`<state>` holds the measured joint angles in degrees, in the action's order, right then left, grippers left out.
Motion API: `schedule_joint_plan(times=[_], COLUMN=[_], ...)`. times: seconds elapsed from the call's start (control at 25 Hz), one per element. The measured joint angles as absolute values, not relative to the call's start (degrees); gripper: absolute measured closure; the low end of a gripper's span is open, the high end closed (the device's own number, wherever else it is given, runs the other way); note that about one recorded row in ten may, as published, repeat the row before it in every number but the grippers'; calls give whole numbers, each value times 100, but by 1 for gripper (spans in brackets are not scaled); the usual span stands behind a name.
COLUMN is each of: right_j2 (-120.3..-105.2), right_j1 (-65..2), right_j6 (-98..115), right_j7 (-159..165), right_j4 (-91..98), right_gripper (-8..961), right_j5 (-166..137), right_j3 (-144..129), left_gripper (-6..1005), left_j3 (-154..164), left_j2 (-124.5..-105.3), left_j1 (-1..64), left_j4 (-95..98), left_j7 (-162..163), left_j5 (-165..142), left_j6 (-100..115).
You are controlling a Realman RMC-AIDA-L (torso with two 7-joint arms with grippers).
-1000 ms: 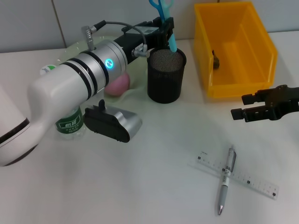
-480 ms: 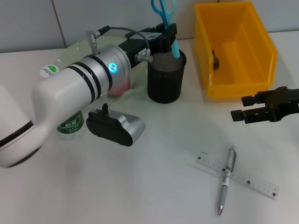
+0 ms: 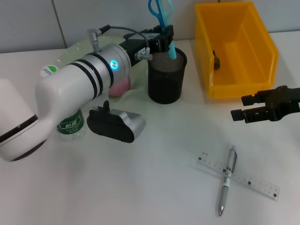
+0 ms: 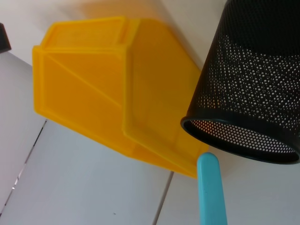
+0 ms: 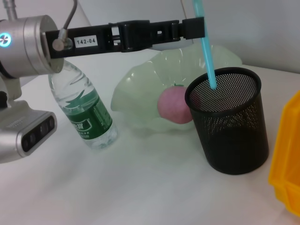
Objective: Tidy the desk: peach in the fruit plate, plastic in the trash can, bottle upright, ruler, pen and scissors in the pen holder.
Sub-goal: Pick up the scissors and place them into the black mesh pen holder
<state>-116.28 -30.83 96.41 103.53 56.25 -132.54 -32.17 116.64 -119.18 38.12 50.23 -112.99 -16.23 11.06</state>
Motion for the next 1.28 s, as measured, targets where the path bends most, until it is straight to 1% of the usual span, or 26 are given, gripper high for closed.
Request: schedule_joint_plan(times=[0.96, 1.28], right_j2=[-11625, -11628], right_j1=[-3083, -3076], right_j6=[9643, 9647], right_j7=[10355, 10355], right_j4=[5624, 5625], right_gripper=[287, 289], right_j5=[-13254, -13254], right_j3=[-3239, -3217], left_gripper=[761, 716], left_j3=[11660, 11695], left_j2=[-11918, -11918], left_j1=[3915, 3957], left_j4=[4878, 4863], left_j7=[-11294, -11293], left_j5=[-1231, -990], left_j6=[1101, 1135])
